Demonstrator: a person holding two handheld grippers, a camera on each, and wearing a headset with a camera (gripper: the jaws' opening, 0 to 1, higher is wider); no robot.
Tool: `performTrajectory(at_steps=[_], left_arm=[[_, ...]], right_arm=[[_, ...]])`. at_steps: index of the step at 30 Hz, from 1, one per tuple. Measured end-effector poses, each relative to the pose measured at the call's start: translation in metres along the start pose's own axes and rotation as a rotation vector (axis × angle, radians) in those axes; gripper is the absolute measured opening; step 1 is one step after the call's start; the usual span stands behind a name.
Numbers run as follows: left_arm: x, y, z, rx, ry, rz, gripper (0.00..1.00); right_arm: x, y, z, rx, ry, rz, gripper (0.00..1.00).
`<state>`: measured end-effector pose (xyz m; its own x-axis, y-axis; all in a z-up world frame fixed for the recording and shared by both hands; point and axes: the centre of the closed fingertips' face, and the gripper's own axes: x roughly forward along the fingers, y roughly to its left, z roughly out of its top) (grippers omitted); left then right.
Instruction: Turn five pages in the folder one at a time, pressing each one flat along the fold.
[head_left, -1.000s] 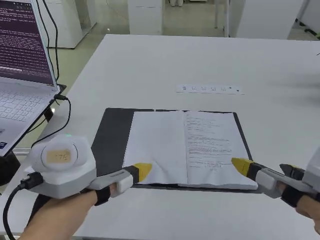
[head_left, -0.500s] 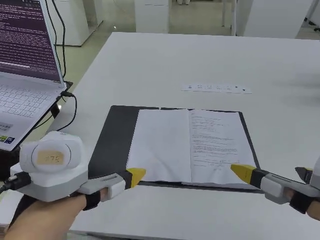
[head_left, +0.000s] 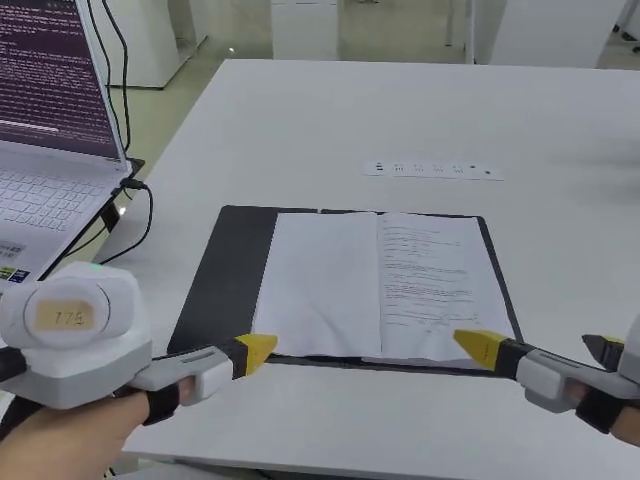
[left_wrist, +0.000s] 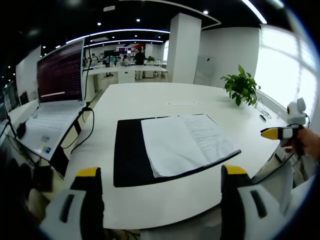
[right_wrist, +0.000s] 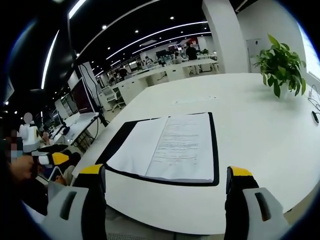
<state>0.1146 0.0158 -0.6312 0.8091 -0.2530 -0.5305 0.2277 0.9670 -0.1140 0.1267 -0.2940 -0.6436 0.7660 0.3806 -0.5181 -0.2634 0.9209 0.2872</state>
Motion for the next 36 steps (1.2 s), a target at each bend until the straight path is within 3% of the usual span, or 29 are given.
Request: performTrajectory(at_steps=[7,12,27,36], left_arm=[[0.002,-0.007,-0.003,0.007,0.018,-0.005,0.96],[0.014,-0.018,0.0,0.015,0.019,-0.022,0.93],[0.071,-0.083,0.011,0.112,0.047,-0.137,0.81],[0.112,-0.121,0.009,0.172,0.066,-0.2,0.77]], right_arm=[[-0.004,0.003,-0.002,0.029,-0.006,0.022,0.99],[-0.004,0.005,-0.004,0.037,-0.011,0.034,0.98],[-0.009,0.002,0.0,0.072,-0.047,0.058,0.95],[-0.014,-0.004,0.005,0.111,-0.081,0.069,0.95]])
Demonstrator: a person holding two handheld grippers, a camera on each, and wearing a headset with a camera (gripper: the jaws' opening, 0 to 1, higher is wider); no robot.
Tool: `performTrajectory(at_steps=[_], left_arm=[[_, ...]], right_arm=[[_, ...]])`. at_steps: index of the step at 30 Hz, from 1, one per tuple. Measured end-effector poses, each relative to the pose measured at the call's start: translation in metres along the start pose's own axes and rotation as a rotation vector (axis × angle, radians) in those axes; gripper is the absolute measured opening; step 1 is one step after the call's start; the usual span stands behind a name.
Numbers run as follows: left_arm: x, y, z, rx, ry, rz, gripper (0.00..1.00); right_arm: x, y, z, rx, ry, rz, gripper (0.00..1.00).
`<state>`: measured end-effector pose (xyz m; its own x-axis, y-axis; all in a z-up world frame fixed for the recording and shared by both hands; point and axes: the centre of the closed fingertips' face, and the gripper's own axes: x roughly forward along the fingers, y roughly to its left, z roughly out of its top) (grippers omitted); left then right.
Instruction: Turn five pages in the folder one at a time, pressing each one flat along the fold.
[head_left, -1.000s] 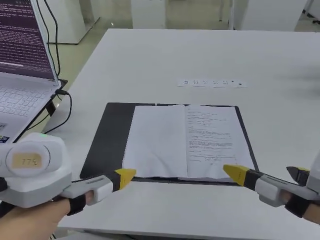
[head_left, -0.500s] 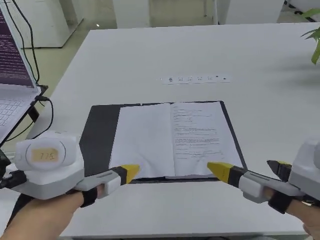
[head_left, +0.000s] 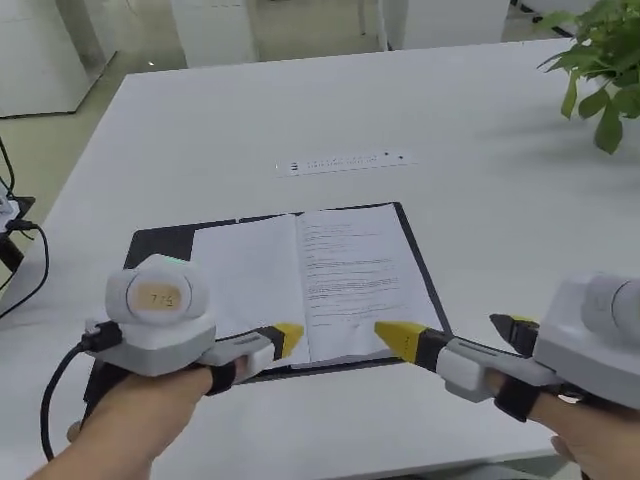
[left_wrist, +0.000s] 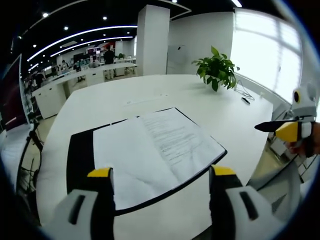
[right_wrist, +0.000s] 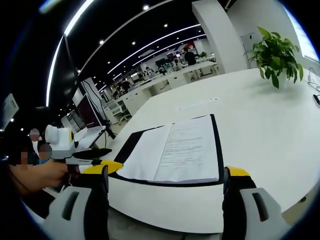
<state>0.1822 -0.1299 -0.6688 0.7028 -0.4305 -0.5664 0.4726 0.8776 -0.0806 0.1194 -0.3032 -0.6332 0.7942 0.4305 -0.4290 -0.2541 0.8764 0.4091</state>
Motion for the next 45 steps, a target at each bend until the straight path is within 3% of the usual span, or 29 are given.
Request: performTrajectory(at_steps=[14,22,32,41,45], left_arm=[[0.053,-0.053,0.008,0.066,-0.002,-0.097,0.72],[0.092,-0.079,0.001,0.115,0.019,-0.133,0.66],[0.134,-0.097,-0.016,0.112,0.069,-0.159,0.63],[0.155,-0.118,-0.018,0.079,0.043,-0.181,0.62],[0.163,-0.123,-0.028,0.098,0.06,-0.174,0.62]], right_arm=[[-0.009,-0.003,0.002,0.039,-0.033,0.017,0.93],[-0.01,-0.006,0.002,0.048,-0.035,0.023,0.93],[-0.011,-0.015,0.003,0.058,-0.04,0.016,0.93],[-0.009,-0.019,0.002,0.073,-0.039,0.015,0.93],[-0.006,-0.02,0.0,0.079,-0.034,0.015,0.93]])
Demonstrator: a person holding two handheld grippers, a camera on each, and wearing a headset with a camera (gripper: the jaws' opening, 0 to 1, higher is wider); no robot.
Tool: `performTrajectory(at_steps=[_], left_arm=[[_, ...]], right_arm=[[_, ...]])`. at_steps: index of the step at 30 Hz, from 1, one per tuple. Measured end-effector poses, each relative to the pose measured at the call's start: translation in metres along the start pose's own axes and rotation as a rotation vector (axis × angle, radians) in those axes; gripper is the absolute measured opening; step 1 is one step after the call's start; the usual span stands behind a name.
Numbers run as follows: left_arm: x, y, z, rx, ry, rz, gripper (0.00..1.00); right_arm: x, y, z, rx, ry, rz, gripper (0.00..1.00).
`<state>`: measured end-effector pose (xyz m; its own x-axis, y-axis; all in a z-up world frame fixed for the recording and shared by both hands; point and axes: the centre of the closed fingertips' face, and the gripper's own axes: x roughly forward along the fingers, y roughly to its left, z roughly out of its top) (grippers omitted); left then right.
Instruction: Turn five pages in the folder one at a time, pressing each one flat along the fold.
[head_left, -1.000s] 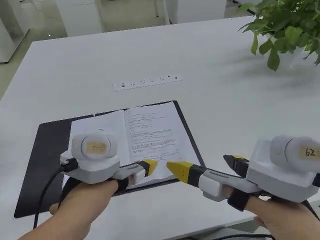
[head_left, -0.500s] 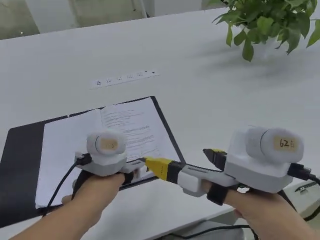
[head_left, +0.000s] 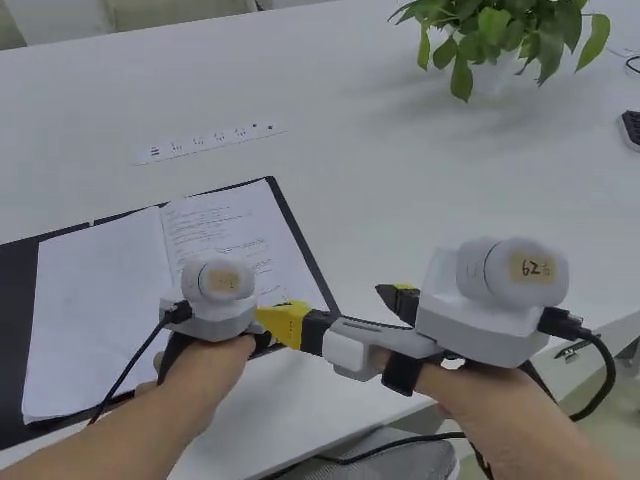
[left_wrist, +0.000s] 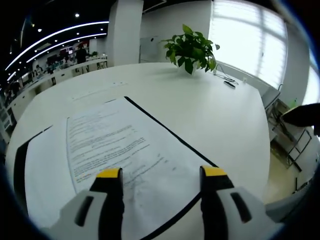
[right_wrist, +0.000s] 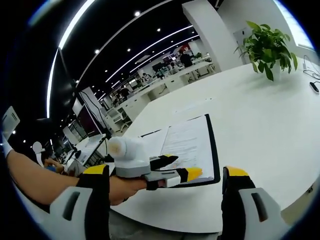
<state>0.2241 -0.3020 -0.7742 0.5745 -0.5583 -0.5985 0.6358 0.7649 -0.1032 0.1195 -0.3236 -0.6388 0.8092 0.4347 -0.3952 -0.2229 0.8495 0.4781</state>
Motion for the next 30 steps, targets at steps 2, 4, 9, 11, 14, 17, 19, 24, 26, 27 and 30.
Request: performTrajectory(at_steps=[2,4,9,11,14,17,19,24,26,27,30], left_arm=[[0.002,0.0,-0.007,-0.001,0.019,0.011,0.62],[0.004,0.002,-0.007,0.047,-0.001,0.033,0.6],[0.004,0.004,-0.008,0.058,-0.055,0.058,0.59],[0.003,0.005,-0.008,0.049,-0.097,0.06,0.59],[0.002,0.007,-0.008,0.037,-0.128,0.061,0.54],[-0.001,0.021,-0.004,-0.009,-0.148,0.092,0.42],[-0.001,0.018,-0.005,0.012,-0.147,0.077,0.41],[-0.001,0.018,-0.005,0.016,-0.144,0.084,0.4],[-0.001,0.018,-0.005,0.018,-0.144,0.083,0.4],[0.0,0.019,-0.005,0.017,-0.146,0.082,0.39],[-0.001,0.021,-0.004,0.002,-0.154,0.091,0.36]], right_arm=[[0.001,0.0,0.0,0.006,0.002,0.001,0.93],[0.001,-0.001,-0.001,0.009,-0.002,0.001,0.93],[0.002,-0.003,-0.004,0.022,0.005,-0.002,0.92],[0.002,-0.004,-0.004,0.026,0.006,-0.003,0.92],[0.002,-0.005,-0.005,0.03,0.006,-0.003,0.91],[0.002,-0.006,-0.006,0.031,0.011,-0.004,0.91],[0.003,-0.005,-0.006,0.029,0.011,-0.003,0.91],[0.006,-0.005,-0.007,0.03,0.018,0.003,0.91],[0.007,-0.005,-0.007,0.03,0.021,0.004,0.91],[0.008,-0.005,-0.007,0.03,0.021,0.005,0.91],[0.009,-0.005,-0.01,0.029,0.032,0.006,0.9]])
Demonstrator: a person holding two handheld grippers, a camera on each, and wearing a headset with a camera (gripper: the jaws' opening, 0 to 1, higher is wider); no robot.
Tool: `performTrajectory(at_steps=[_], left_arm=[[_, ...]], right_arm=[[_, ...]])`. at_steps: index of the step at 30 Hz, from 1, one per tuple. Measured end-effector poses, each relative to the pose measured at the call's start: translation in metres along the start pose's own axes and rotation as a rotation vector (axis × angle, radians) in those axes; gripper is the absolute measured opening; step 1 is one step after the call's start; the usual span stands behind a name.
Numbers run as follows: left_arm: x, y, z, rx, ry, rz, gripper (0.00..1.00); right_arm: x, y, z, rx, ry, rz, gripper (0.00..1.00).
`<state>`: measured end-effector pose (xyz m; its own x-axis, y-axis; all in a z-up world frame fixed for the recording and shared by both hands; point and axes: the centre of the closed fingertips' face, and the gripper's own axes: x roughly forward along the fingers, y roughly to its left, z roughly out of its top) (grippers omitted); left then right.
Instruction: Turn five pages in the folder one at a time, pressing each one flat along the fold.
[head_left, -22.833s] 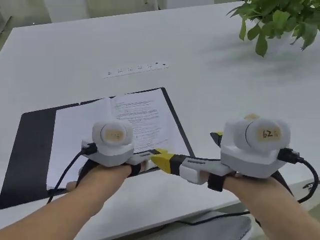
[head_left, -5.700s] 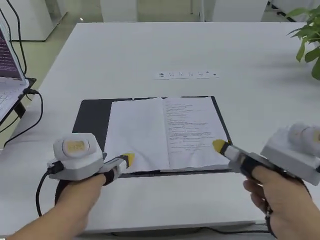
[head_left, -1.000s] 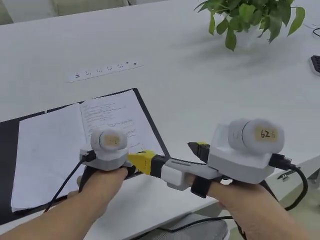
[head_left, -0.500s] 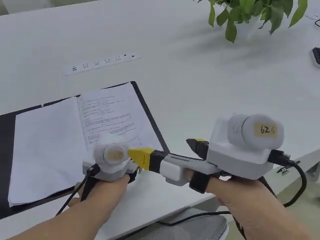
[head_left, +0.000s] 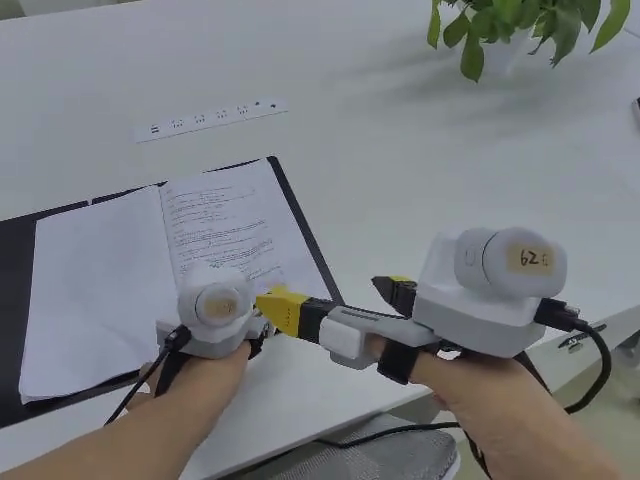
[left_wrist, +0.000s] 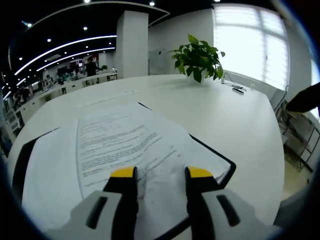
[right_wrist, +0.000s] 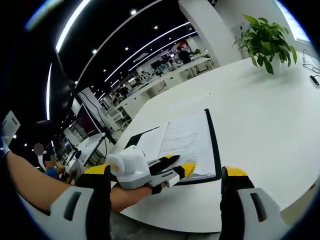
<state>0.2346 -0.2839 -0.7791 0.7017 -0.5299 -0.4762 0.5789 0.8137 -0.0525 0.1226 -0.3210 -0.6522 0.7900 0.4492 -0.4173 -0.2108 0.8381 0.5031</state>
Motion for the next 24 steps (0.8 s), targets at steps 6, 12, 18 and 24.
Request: performTrajectory(at_steps=[6,12,18,24], left_arm=[[-0.001,0.001,0.0,-0.027,-0.006,0.001,0.34],[-0.001,0.001,0.002,-0.075,-0.006,-0.028,0.36],[-0.002,0.01,0.001,-0.138,-0.009,-0.013,0.25],[-0.001,0.017,-0.001,-0.055,0.022,0.002,0.13]], right_arm=[[0.003,-0.003,-0.003,0.008,0.007,0.0,0.9],[0.009,-0.005,-0.004,0.025,0.02,0.005,0.89],[0.014,-0.006,-0.006,0.031,0.03,0.013,0.89],[0.024,-0.014,-0.007,0.043,0.047,0.013,0.89]])
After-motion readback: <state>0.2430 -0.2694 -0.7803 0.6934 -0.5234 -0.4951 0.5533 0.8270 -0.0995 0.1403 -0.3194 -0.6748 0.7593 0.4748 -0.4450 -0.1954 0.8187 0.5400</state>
